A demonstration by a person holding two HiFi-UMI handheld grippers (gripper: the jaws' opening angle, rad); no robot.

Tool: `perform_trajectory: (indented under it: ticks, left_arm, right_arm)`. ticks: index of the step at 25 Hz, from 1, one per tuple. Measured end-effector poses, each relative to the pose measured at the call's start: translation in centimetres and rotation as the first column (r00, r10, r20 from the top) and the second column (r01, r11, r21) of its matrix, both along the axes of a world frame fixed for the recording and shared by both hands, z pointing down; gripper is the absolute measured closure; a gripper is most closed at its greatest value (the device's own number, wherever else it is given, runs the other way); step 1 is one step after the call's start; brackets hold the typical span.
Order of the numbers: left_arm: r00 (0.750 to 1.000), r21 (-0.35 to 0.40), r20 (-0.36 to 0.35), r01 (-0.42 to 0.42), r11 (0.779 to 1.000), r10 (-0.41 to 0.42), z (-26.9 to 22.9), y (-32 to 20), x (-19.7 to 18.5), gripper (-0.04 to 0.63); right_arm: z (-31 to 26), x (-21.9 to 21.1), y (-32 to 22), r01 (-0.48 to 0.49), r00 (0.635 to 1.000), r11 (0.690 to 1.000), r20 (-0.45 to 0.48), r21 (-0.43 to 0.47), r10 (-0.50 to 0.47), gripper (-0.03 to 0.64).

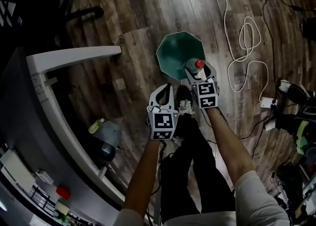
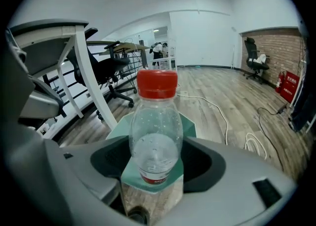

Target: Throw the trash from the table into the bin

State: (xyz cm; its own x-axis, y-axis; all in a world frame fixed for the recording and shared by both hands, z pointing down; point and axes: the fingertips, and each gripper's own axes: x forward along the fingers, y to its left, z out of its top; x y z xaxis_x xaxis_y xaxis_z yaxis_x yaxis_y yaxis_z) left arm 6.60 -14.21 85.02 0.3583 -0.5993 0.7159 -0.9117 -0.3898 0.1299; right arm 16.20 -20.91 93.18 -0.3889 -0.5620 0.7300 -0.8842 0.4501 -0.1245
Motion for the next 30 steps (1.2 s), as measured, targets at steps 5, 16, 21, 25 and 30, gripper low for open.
perform_trajectory:
  ticks: [5, 16, 21, 25, 30]
  left_arm:
    - [1.000, -0.001, -0.021, 0.010, 1.000, -0.010, 0.3, 0.0, 0.0, 0.569]
    - [0.999, -0.005, -0.031, 0.033, 0.999, -0.033, -2.8, 1.6, -1.6, 0.568]
    - [0.996, -0.012, -0.054, 0.077, 0.997, -0.077, -7.3, 1.7, -1.5, 0.569]
    - [0.995, -0.003, -0.052, 0.081, 0.997, -0.082, -10.4, 2.0, -1.3, 0.568]
    - [0.992, 0.001, -0.078, 0.097, 0.995, -0.097, -14.8, 3.4, -0.9, 0.569]
  right_arm:
    - [1.6, -0.5, 0.2, -0.003, 1.000, 0.999, -0.023, -0.040, 0.002, 0.279]
    - [-2.1, -0.7, 2.1, -0.038, 0.999, 0.999, -0.006, -0.031, 0.038, 0.277]
    - [-6.7, -0.4, 3.6, -0.066, 0.998, 0.998, 0.006, -0.023, 0.066, 0.404]
    - [-10.2, -0.1, 5.1, -0.090, 0.996, 0.996, -0.008, -0.024, 0.090, 0.496]
    - [-14.9, 0.3, 7.6, -0.091, 0.996, 0.995, -0.009, -0.041, 0.091, 0.598]
